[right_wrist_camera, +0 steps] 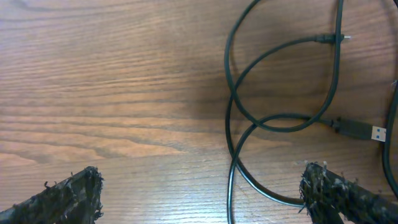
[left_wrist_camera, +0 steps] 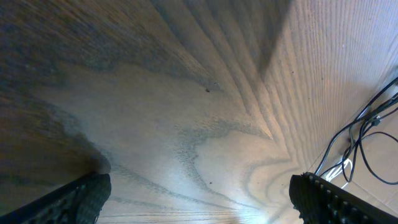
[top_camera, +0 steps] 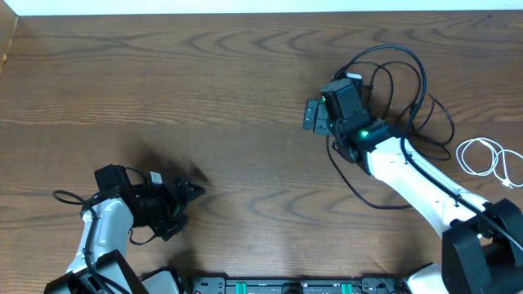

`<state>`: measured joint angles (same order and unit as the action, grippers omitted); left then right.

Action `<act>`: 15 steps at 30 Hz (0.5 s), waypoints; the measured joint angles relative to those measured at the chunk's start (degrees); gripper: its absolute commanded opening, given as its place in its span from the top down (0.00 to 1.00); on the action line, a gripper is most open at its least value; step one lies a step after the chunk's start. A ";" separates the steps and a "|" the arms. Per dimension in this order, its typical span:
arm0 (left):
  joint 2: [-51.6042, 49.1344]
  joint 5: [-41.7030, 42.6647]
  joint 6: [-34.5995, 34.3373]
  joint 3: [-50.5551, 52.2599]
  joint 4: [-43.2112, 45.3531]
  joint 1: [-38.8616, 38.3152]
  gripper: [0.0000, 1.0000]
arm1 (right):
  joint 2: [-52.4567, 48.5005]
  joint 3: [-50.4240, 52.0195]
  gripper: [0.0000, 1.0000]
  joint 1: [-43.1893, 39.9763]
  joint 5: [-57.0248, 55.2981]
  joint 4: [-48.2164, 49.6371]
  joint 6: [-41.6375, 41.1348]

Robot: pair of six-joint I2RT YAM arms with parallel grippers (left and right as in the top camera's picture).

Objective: Untangle cables

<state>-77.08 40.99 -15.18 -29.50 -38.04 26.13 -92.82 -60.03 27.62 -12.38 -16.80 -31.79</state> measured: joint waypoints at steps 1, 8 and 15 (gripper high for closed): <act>0.00 0.00 0.00 0.00 0.00 0.00 0.02 | 0.66 0.00 0.01 0.04 0.00 -0.07 0.00; 0.00 0.00 0.00 0.00 -0.02 0.00 0.02 | 9.53 0.00 0.01 1.22 -0.02 0.00 0.00; 0.00 0.00 0.00 0.00 -0.02 0.00 0.02 | 20.15 0.00 0.01 1.22 -0.09 0.00 0.00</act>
<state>-77.08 40.99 -15.18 -29.50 -38.06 26.13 -72.66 -60.03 28.84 -12.47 -16.80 -31.79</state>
